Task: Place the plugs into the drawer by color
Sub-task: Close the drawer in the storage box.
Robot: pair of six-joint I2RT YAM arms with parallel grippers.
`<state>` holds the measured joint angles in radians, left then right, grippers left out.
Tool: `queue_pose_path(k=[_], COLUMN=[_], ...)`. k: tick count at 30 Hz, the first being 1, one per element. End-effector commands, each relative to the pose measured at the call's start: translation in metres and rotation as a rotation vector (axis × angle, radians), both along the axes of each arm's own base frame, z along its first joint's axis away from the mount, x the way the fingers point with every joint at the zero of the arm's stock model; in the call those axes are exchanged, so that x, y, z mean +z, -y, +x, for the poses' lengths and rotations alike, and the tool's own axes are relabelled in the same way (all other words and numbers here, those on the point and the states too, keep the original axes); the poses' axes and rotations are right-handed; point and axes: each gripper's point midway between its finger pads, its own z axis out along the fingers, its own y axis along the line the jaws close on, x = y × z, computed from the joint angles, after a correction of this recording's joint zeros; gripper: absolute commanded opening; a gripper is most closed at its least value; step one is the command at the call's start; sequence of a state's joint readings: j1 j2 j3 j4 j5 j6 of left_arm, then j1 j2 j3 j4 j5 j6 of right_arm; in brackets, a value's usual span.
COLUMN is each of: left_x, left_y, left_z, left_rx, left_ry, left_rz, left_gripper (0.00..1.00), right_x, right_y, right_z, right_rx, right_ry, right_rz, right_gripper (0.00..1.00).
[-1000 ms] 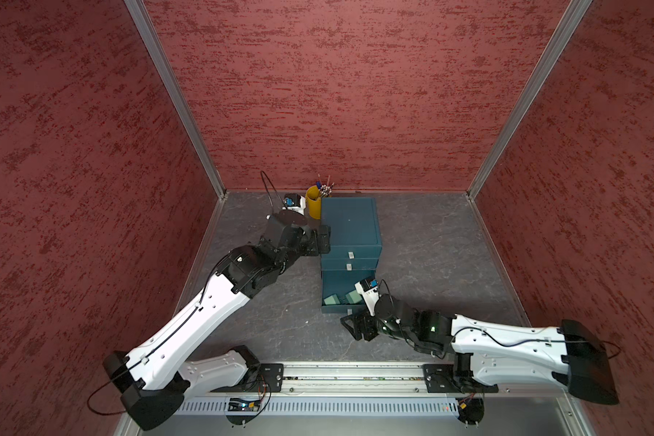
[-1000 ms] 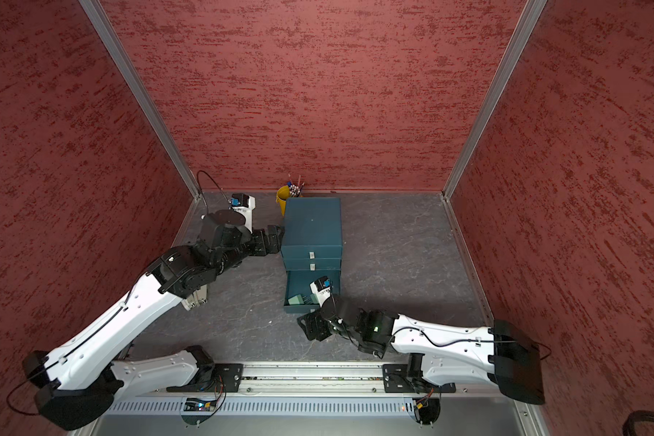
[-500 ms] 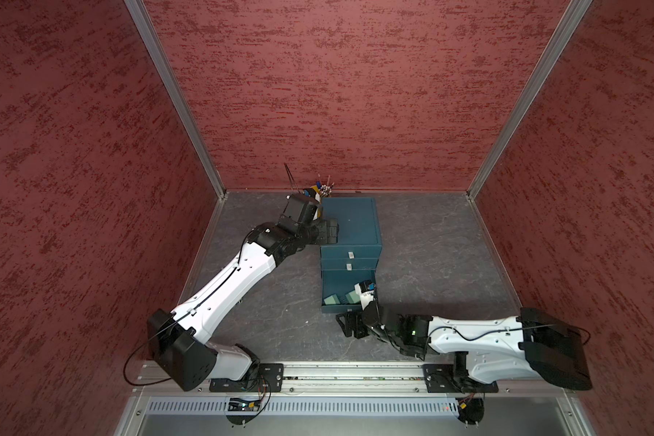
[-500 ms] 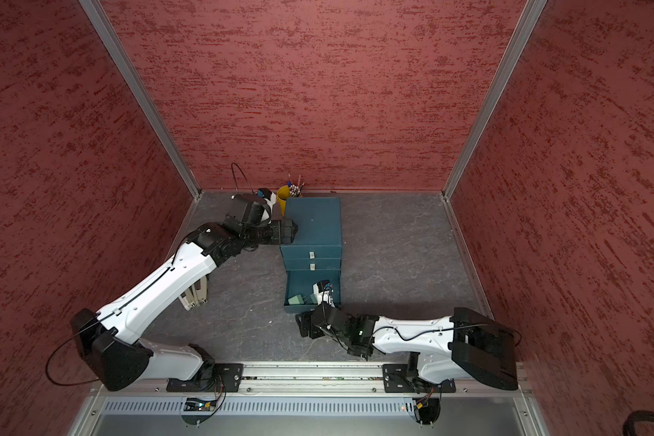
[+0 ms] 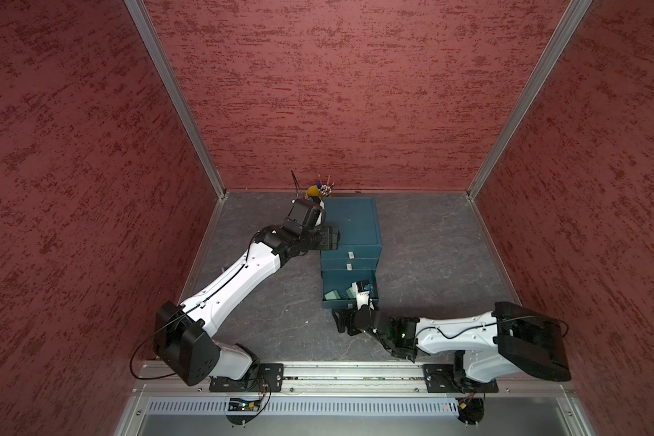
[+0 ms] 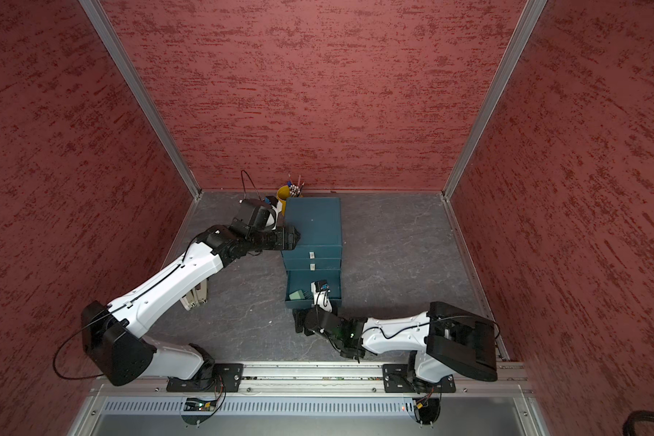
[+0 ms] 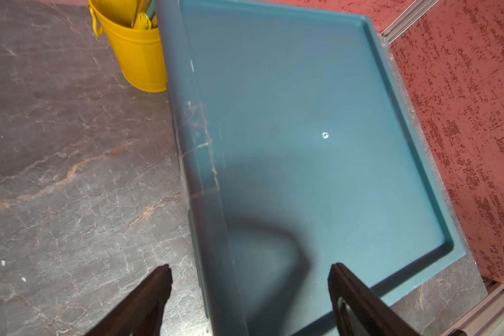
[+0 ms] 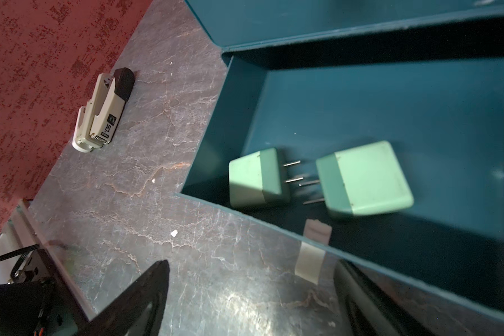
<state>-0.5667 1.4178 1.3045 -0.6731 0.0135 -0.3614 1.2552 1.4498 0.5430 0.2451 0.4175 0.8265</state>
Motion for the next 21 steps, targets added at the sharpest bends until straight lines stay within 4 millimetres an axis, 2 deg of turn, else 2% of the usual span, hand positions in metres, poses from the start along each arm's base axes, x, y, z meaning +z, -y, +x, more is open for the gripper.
queue_pose_path(k=[1, 11, 21], left_x=[0.003, -0.002, -0.011], left_y=[0.002, -0.004, -0.002], left_z=[-0.004, -0.017, -0.025], left_rx=[-0.02, -0.022, -0.03], left_ry=[0.011, 0.007, -0.011], left_rz=[-0.019, -0.008, 0.006], left_gripper=[0.85, 0.82, 0.81], right_x=[0.013, 0.013, 0.032], right_y=[-0.005, -0.002, -0.003], right_z=[0.014, 0.028, 0.05], right_rx=[-0.041, -0.076, -0.101], right_ry=[0.087, 0.197, 0.303], right_rz=[0.015, -0.015, 0.029], right_gripper=[0.93, 0.98, 0.98])
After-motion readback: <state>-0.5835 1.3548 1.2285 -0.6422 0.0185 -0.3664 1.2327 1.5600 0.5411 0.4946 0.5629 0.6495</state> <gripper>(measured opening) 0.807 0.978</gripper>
